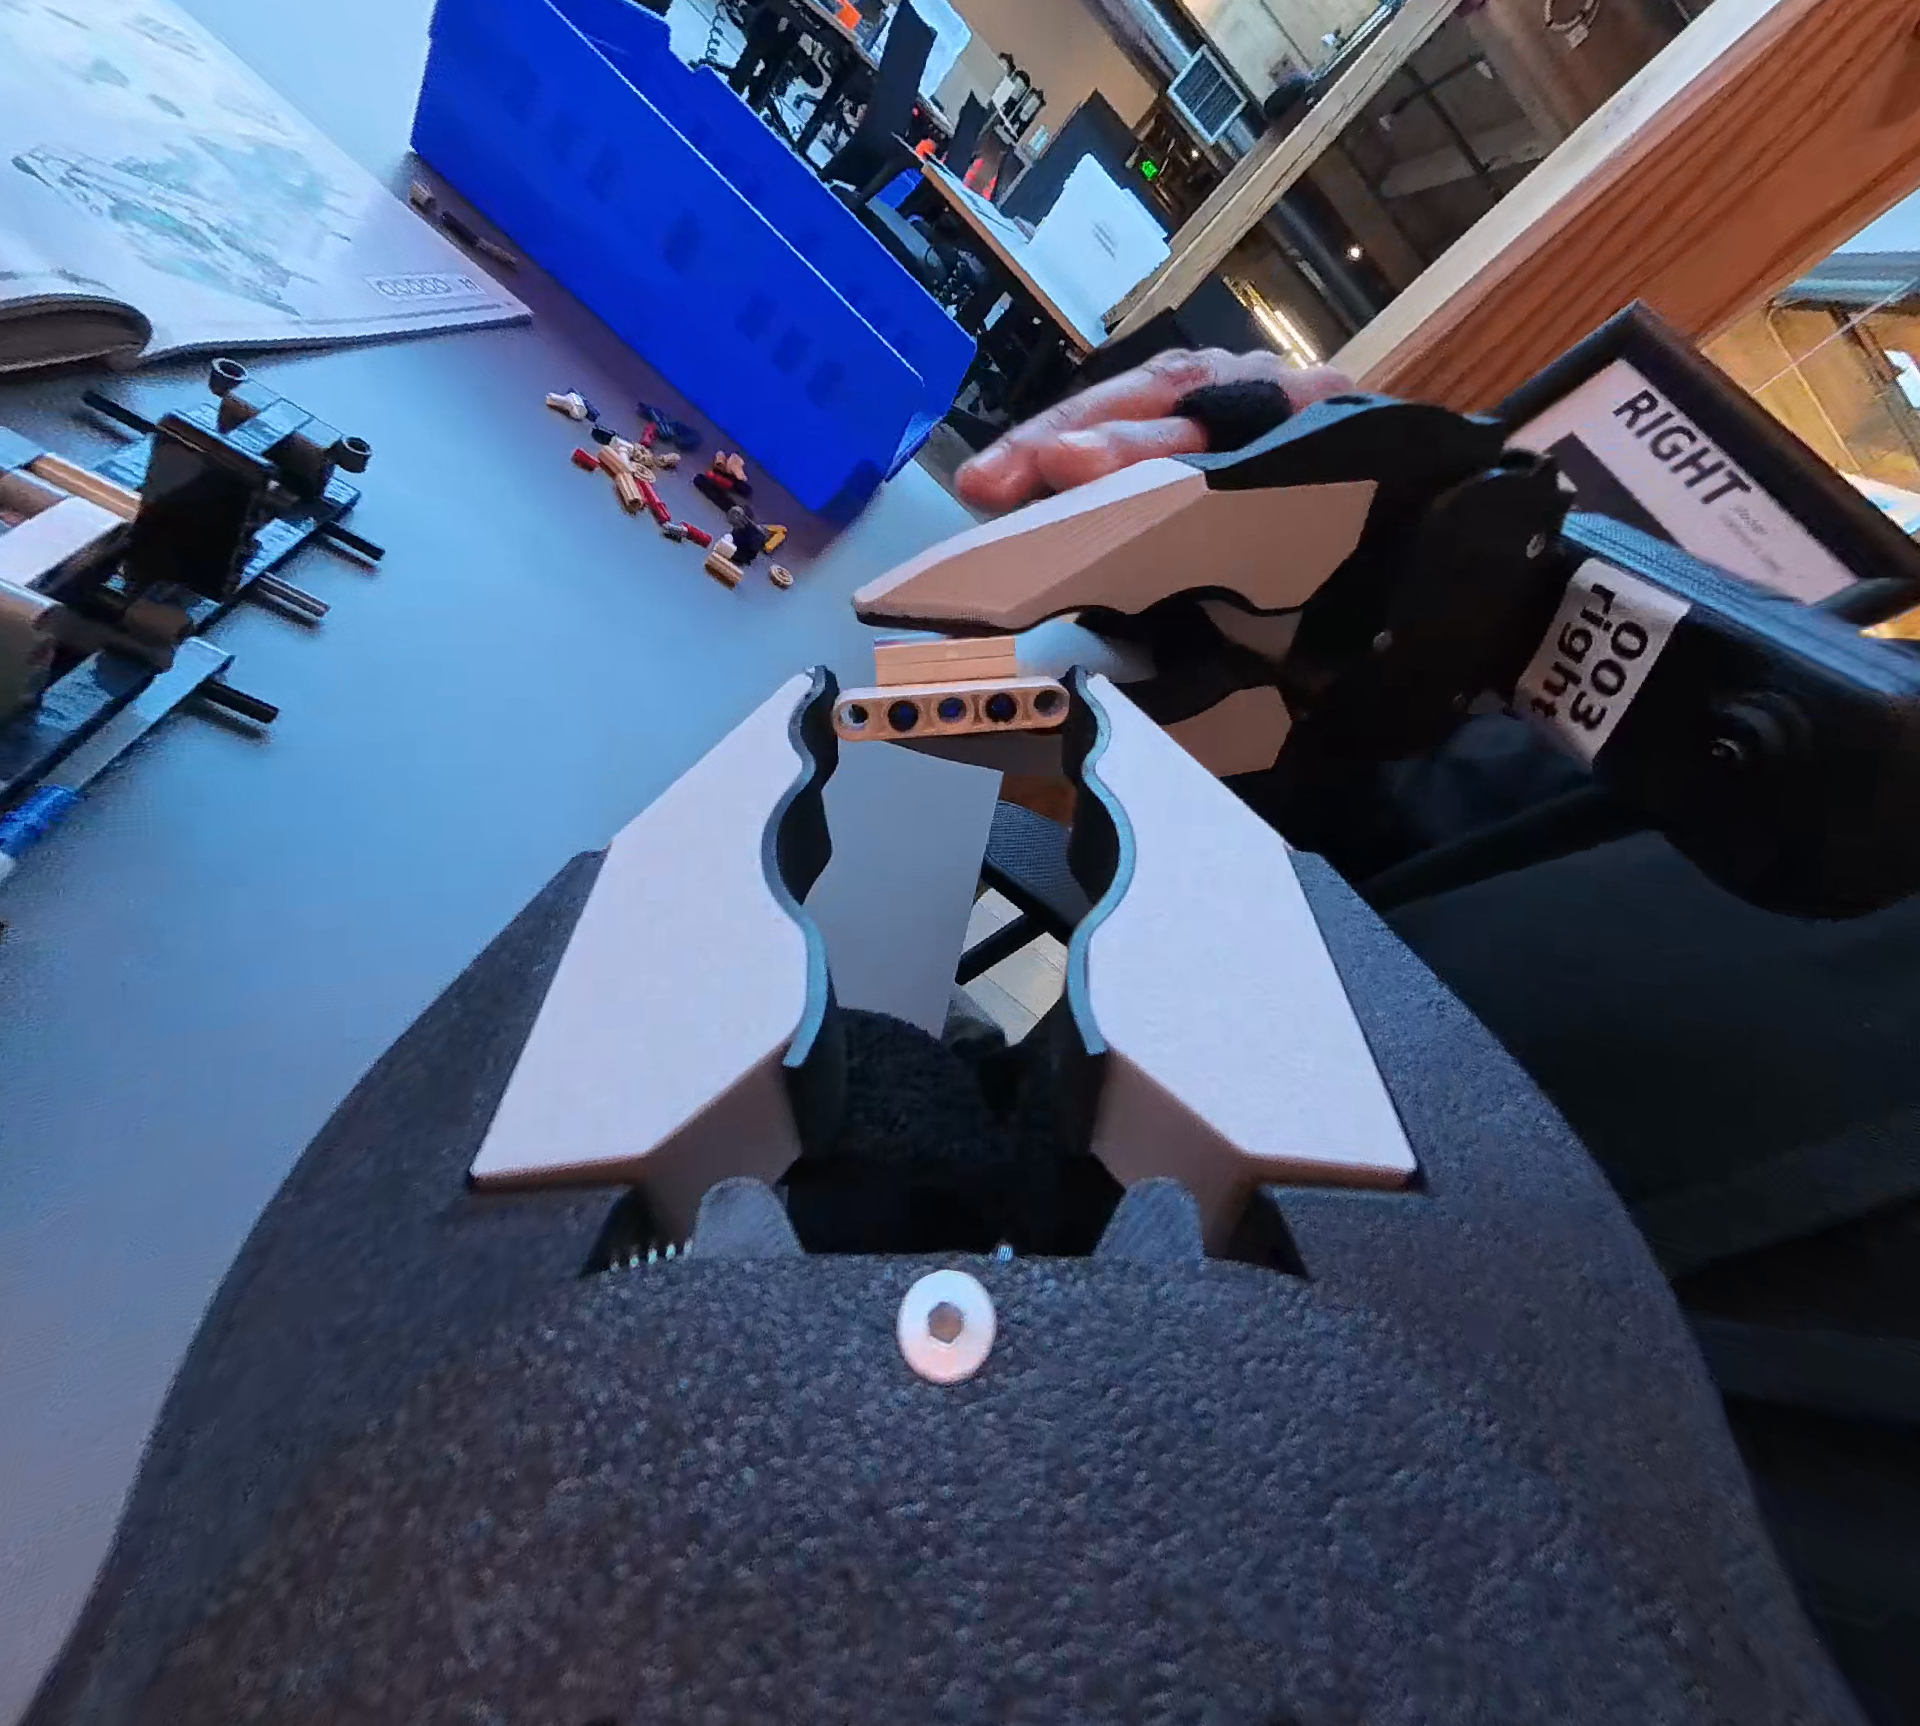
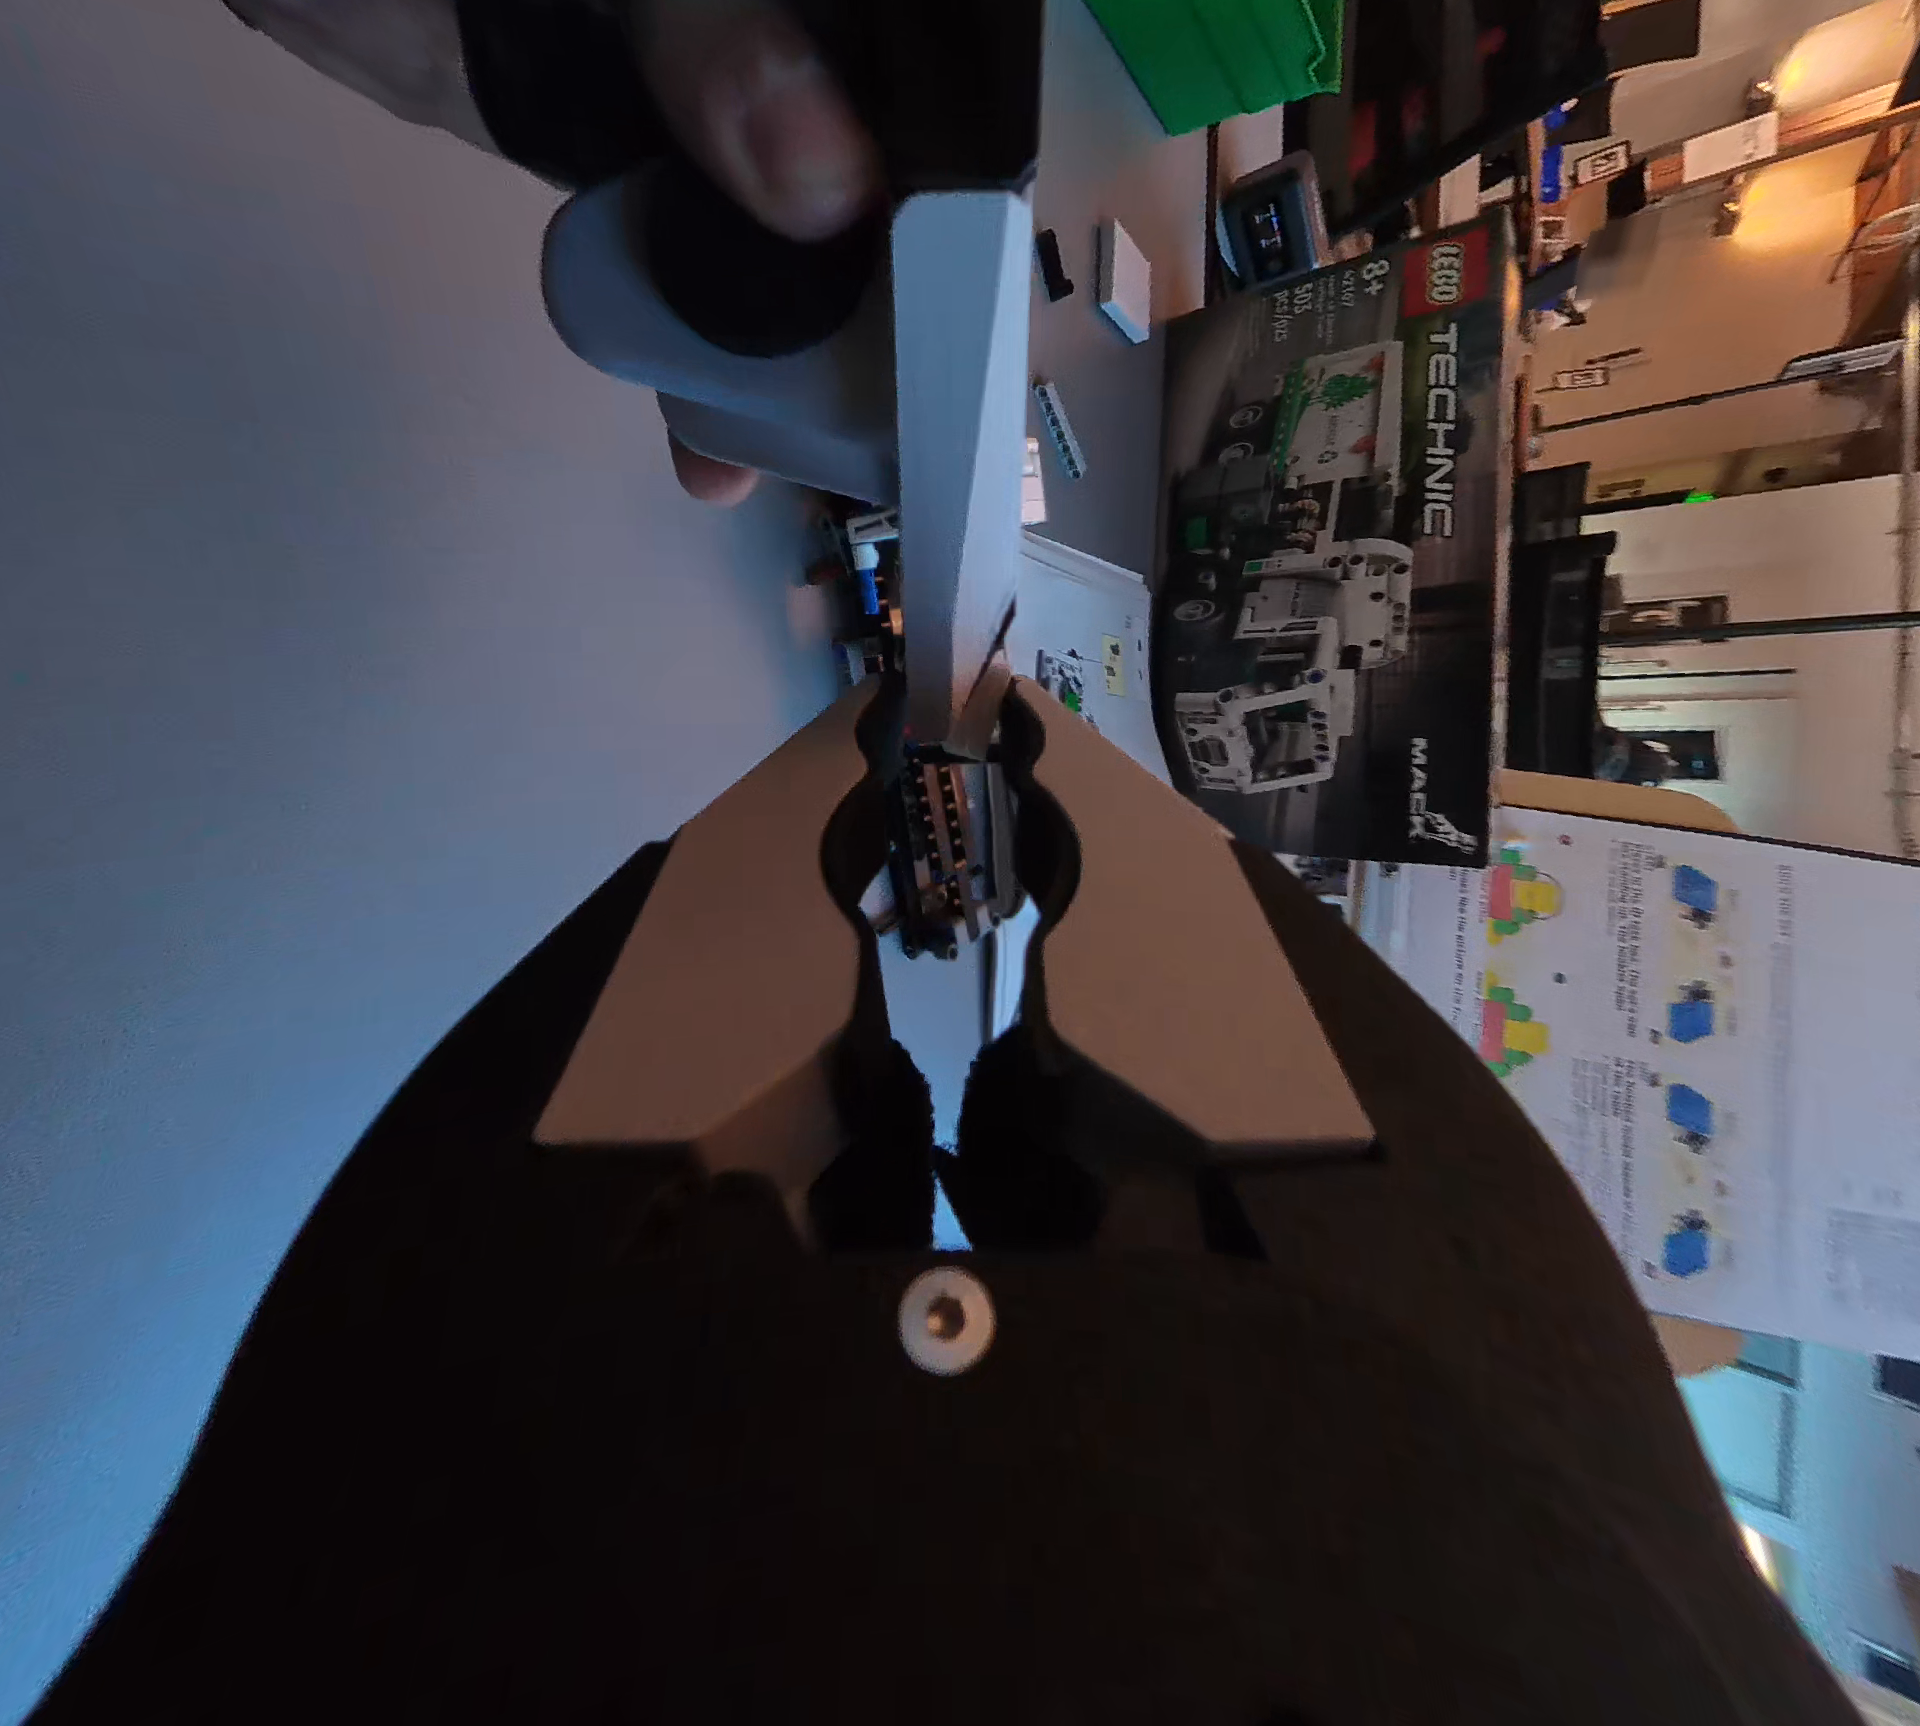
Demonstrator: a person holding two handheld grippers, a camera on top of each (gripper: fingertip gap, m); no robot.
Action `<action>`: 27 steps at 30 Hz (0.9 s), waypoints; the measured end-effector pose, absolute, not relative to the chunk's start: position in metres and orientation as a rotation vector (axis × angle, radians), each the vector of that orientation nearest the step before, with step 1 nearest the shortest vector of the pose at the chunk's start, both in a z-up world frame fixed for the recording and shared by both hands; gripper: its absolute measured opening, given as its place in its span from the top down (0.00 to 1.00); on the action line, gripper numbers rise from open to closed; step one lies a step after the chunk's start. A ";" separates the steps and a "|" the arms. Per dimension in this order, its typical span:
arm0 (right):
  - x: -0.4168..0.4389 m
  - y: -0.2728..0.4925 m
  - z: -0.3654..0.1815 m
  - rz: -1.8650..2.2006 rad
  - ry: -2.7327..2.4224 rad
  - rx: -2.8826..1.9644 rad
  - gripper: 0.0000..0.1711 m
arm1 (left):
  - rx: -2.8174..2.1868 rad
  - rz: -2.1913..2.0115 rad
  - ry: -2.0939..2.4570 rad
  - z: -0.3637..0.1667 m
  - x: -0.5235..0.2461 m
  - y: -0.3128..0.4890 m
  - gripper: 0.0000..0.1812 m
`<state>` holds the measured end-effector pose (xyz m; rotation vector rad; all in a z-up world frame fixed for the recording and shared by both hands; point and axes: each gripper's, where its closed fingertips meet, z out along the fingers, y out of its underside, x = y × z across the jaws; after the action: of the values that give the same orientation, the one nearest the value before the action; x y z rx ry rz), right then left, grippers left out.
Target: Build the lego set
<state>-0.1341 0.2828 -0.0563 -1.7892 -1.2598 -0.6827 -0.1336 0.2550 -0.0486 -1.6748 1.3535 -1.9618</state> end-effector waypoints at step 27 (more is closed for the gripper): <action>-0.160 0.266 -0.025 -0.431 -0.973 -1.682 0.91 | -1.290 -2.822 1.024 -0.001 -0.158 0.236 0.77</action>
<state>-0.1604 0.2663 -0.0253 -1.6818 -0.9734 -0.4306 -0.1581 0.2359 -0.0008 -1.2898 1.0240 -2.8223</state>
